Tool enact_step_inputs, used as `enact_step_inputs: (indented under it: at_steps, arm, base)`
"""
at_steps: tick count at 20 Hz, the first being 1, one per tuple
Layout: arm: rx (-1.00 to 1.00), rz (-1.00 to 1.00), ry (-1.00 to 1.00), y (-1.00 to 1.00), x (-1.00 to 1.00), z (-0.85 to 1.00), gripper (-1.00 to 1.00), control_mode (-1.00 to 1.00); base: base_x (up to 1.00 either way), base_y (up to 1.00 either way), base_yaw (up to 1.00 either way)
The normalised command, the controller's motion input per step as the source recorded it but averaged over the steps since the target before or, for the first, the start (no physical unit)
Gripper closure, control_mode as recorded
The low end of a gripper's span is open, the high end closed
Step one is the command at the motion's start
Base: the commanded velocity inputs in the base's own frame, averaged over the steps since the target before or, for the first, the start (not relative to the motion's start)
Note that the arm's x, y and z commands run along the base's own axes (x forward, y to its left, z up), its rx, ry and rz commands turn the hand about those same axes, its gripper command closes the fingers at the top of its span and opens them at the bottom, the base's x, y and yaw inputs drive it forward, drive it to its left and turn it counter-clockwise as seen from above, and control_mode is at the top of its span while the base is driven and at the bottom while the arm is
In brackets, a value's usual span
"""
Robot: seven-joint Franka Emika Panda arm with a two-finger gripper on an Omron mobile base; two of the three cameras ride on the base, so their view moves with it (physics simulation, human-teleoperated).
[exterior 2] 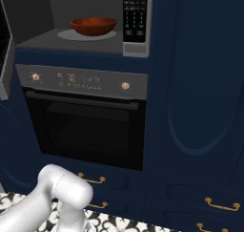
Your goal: Pick the sweet potato from the sink and place it in the bowl. Then pick the bowl and place it in the microwave. Then close the microwave door and press the start button.
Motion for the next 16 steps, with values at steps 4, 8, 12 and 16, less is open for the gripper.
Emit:
enact_step_inputs:
  at_steps: [4,8,12,16]
  arm:
    - [0.01,0.29,0.19,-0.86,1.00,-0.15,-1.00,-1.00]
    - [0.00,0.32,0.29,-0.64,1.00,-0.11,-1.00,-1.00]
    - [0.00,0.34,0.25,-0.61,1.00,0.00,-1.00,-1.00]
    - [0.00,0.33,0.18,-0.55,1.00,0.19,-1.00,-1.00]
  base:
    - [0.00,0.00,0.00]
    - [0.00,0.00,0.00]
    - [0.00,0.00,0.00]
    - [0.00,0.00,0.00]
